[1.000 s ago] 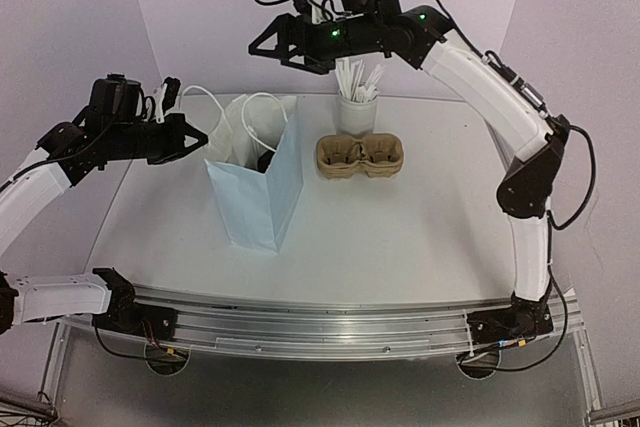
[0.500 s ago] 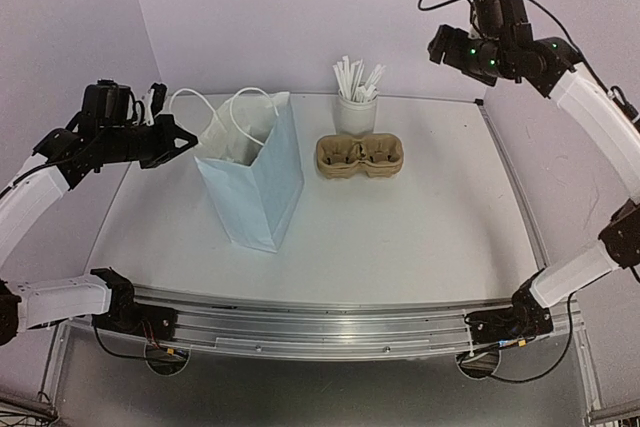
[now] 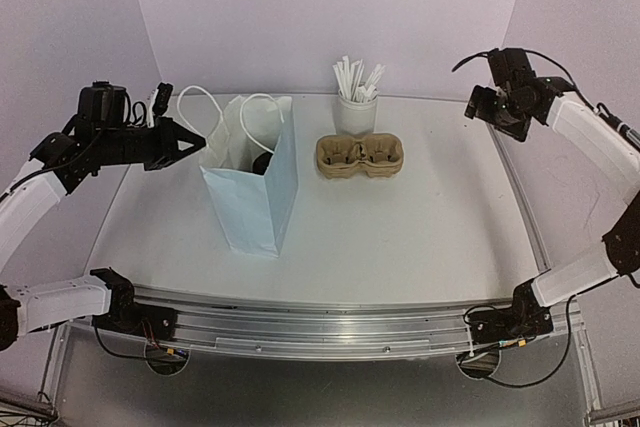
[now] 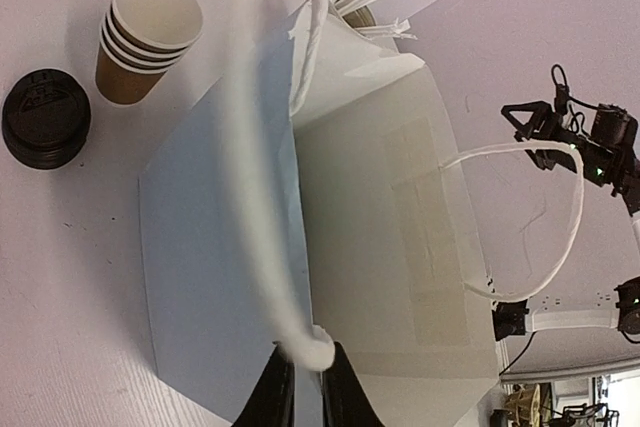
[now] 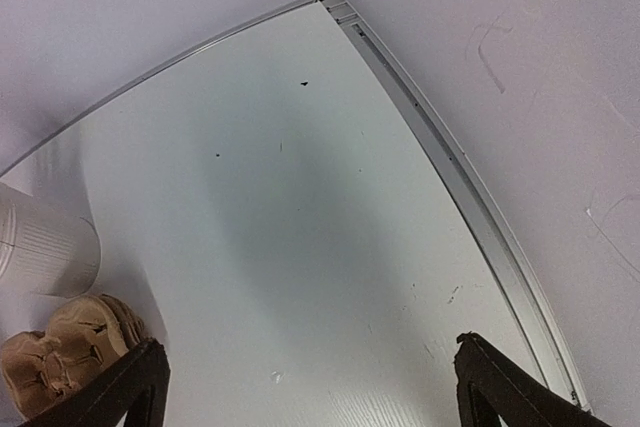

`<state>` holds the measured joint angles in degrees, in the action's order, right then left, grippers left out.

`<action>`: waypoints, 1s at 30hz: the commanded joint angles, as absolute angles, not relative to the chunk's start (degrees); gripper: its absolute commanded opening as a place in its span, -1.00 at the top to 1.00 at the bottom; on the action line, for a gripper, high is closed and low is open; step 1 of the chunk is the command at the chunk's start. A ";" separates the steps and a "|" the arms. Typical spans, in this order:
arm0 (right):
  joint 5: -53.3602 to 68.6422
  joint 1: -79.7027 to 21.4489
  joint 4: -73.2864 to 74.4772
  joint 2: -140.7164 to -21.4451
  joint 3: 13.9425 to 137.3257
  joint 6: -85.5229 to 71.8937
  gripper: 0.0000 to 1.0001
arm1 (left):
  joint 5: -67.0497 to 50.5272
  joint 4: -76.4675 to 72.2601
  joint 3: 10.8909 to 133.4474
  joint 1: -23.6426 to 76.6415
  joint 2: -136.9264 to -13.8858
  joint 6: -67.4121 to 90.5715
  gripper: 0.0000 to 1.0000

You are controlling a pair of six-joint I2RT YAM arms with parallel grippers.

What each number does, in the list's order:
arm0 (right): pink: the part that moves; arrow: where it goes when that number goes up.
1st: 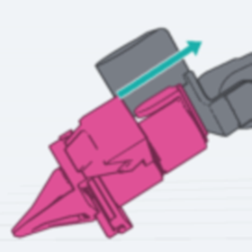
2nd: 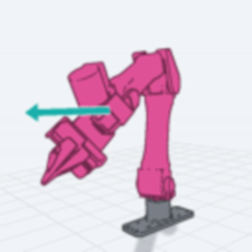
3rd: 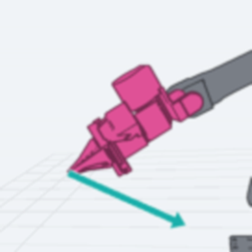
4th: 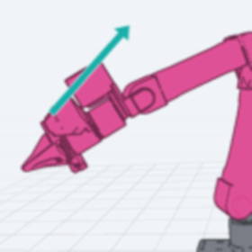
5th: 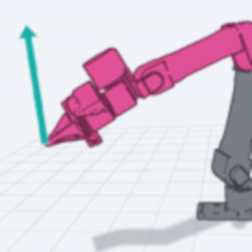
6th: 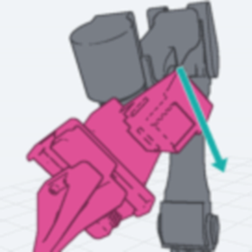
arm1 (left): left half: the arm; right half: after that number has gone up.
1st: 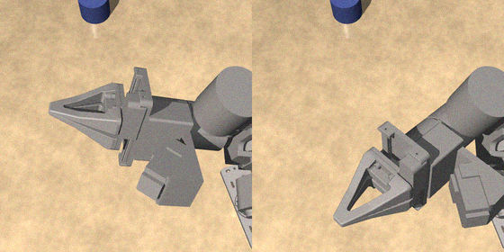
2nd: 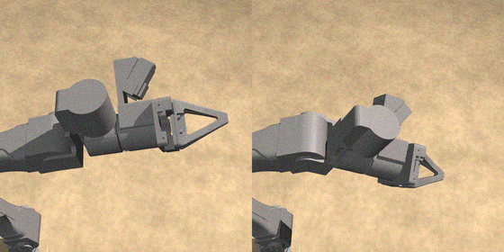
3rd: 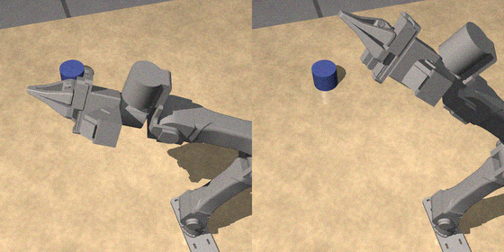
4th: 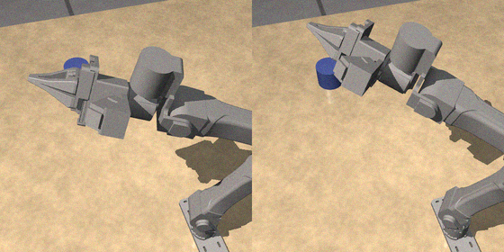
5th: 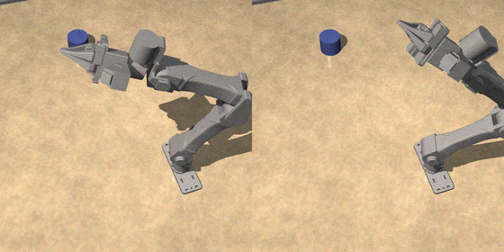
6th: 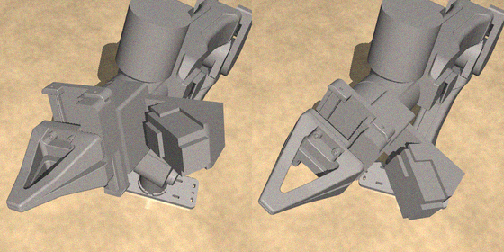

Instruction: Pack the takeout coffee

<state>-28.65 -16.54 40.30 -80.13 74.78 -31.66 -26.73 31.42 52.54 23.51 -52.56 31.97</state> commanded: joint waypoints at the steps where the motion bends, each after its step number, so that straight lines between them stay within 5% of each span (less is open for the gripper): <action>1: -24.81 -15.43 40.03 -81.48 73.75 -32.49 -0.92 | -29.64 30.32 51.80 23.38 -51.41 30.71 0.34; 6: -23.22 -14.87 39.94 -83.16 73.08 -32.53 -0.96 | -34.02 28.74 52.93 22.39 -50.72 28.52 -0.22; 16: -16.73 -14.84 36.12 -82.41 72.49 -28.58 -0.96 | -30.60 30.71 60.27 17.69 -45.73 18.68 -0.84; 25: -26.97 -14.85 31.47 -75.62 67.90 -25.18 -0.96 | 3.04 26.11 61.82 8.23 -41.33 13.82 -0.99; 30: -39.90 -14.85 25.60 -67.89 57.28 -22.02 -0.97 | 5.53 26.34 54.69 -1.72 -41.66 16.60 -0.99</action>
<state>-26.55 -15.07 31.59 -74.17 64.16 -24.93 -3.36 26.38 59.99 4.36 -40.32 16.04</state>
